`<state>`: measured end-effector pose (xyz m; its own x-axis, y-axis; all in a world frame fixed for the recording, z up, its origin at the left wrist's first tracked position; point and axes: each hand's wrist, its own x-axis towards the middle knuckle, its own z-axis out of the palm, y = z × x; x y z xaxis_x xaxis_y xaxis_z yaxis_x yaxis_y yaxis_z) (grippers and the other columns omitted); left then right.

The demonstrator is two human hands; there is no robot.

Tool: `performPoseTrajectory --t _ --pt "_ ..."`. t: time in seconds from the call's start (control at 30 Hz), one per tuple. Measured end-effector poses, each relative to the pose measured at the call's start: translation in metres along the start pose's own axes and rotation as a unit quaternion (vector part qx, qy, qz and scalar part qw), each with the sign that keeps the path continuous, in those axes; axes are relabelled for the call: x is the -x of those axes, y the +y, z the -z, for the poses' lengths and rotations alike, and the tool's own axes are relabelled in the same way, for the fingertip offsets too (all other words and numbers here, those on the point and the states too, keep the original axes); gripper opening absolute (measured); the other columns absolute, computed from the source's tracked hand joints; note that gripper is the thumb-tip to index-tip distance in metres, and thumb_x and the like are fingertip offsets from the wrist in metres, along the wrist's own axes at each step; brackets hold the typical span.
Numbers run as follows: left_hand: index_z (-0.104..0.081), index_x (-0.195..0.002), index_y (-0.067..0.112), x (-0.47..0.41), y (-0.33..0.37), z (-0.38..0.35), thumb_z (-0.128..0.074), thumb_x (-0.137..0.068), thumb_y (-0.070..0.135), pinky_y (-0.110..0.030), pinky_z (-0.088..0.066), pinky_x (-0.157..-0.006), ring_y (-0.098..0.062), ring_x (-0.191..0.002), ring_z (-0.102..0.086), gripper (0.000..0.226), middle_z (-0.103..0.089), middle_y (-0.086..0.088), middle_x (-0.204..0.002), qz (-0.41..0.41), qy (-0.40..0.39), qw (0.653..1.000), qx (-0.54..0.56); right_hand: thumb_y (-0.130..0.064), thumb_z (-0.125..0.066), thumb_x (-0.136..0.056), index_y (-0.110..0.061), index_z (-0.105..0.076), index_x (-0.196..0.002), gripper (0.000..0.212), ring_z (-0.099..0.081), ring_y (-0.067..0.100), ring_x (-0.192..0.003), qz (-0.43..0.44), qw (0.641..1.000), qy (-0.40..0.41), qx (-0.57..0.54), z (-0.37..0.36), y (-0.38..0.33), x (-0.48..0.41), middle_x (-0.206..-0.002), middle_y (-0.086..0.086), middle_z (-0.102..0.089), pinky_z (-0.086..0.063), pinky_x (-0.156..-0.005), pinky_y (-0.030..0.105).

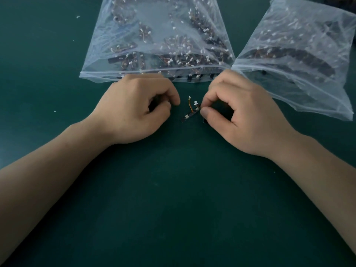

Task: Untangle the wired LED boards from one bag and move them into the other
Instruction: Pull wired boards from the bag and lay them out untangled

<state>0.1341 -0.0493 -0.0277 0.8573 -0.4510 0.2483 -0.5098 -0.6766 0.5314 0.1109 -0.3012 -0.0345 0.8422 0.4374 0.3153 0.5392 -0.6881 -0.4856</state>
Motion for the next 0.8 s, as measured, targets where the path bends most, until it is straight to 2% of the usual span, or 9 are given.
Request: performPoseTrajectory --t 0.07,0.13,0.17,0.27,0.33,0.43,0.6,0.7,0.8 --pt "-0.074 -0.094 0.023 0.0 -0.0003 0.0009 -0.054 -0.083 0.012 -0.031 -0.048 -0.062 -0.016 -0.067 -0.057 0.026 -0.065 0.009 -0.076 0.021 0.045 0.998 0.033 -0.027 -0.066 -0.098 -0.021 -0.067 -0.095 0.006 -0.06 0.01 -0.097 0.023 1.0 -0.005 0.0 -0.0008 -0.002 0.0004 -0.111 -0.01 -0.062 -0.053 -0.076 0.04" --pt "-0.072 -0.091 0.022 -0.0009 -0.0007 0.0015 -0.052 -0.082 0.01 -0.026 -0.044 -0.057 -0.018 -0.061 -0.055 0.025 -0.063 0.006 -0.069 0.054 0.1 0.992 0.047 -0.025 -0.065 -0.097 -0.021 -0.067 -0.093 0.006 -0.061 0.011 -0.101 0.035 0.999 -0.01 0.009 -0.0016 -0.0023 0.0011 -0.109 -0.009 -0.066 -0.054 -0.077 0.04" --pt "-0.071 -0.09 0.023 -0.0013 -0.0008 0.0016 -0.053 -0.082 0.012 -0.028 -0.045 -0.057 -0.017 -0.06 -0.054 0.023 -0.062 0.008 -0.068 0.071 0.109 0.99 0.047 -0.025 -0.065 -0.096 -0.02 -0.067 -0.092 0.006 -0.062 0.013 -0.101 0.035 0.999 -0.011 0.013 -0.0018 -0.002 0.0012 -0.106 -0.009 -0.068 -0.054 -0.077 0.041" --pt "-0.071 -0.092 0.03 -0.0016 -0.0004 0.0001 -0.054 -0.08 0.024 -0.03 -0.048 -0.06 -0.007 -0.062 -0.057 0.021 -0.064 0.016 -0.07 0.098 0.066 0.993 0.015 -0.024 -0.064 -0.097 -0.02 -0.067 -0.092 0.007 -0.062 0.018 -0.096 0.032 0.999 -0.02 0.01 -0.0013 -0.0013 0.0009 -0.101 -0.008 -0.069 -0.054 -0.075 0.043" --pt "-0.071 -0.094 0.033 -0.0012 0.0017 0.0 -0.055 -0.078 0.027 -0.029 -0.047 -0.061 -0.003 -0.063 -0.057 0.023 -0.063 0.018 -0.069 0.085 0.036 0.996 -0.003 -0.024 -0.064 -0.097 -0.02 -0.067 -0.093 0.007 -0.061 0.018 -0.095 0.04 0.999 -0.029 0.011 -0.001 -0.0013 0.0011 -0.102 -0.008 -0.069 -0.053 -0.076 0.043" --pt "-0.076 -0.093 0.033 -0.0006 0.0048 0.0024 -0.053 -0.079 0.023 -0.028 -0.042 -0.06 -0.005 -0.062 -0.055 0.029 -0.06 0.02 -0.065 0.05 0.007 0.999 -0.002 -0.025 -0.066 -0.097 -0.019 -0.068 -0.092 0.007 -0.06 0.019 -0.096 0.068 0.996 -0.048 0.015 0.0001 -0.0023 0.0017 -0.108 -0.009 -0.07 -0.052 -0.079 0.043" --pt "-0.079 -0.096 0.03 -0.0005 0.0057 0.0045 -0.055 -0.081 0.019 -0.019 -0.035 -0.056 -0.005 -0.056 -0.054 0.03 -0.057 0.035 -0.064 0.014 -0.016 1.0 0.001 -0.022 -0.068 -0.094 -0.017 -0.069 -0.089 0.007 -0.062 0.017 -0.107 0.138 0.985 -0.108 -0.012 0.0019 -0.0069 0.0023 -0.116 -0.005 -0.071 -0.047 -0.094 0.043" --pt "-0.079 -0.102 0.031 -0.0006 0.0047 0.0048 -0.056 -0.081 0.021 -0.021 -0.037 -0.059 -0.004 -0.059 -0.056 0.033 -0.061 0.025 -0.063 0.019 -0.024 1.0 0.001 -0.021 -0.069 -0.093 -0.017 -0.069 -0.088 0.006 -0.06 0.015 -0.115 0.143 0.981 -0.128 -0.031 0.0036 -0.007 0.0031 -0.122 -0.006 -0.071 -0.045 -0.097 0.045" --pt "-0.079 -0.098 0.031 -0.0003 0.0042 0.0046 -0.058 -0.078 0.022 -0.022 -0.038 -0.061 -0.004 -0.061 -0.057 0.03 -0.06 0.019 -0.061 0.02 -0.032 0.999 0.004 -0.02 -0.069 -0.091 -0.017 -0.068 -0.088 0.005 -0.06 0.013 -0.117 0.134 0.981 -0.133 -0.05 0.0053 -0.0064 0.0032 -0.123 -0.006 -0.071 -0.044 -0.099 0.046"
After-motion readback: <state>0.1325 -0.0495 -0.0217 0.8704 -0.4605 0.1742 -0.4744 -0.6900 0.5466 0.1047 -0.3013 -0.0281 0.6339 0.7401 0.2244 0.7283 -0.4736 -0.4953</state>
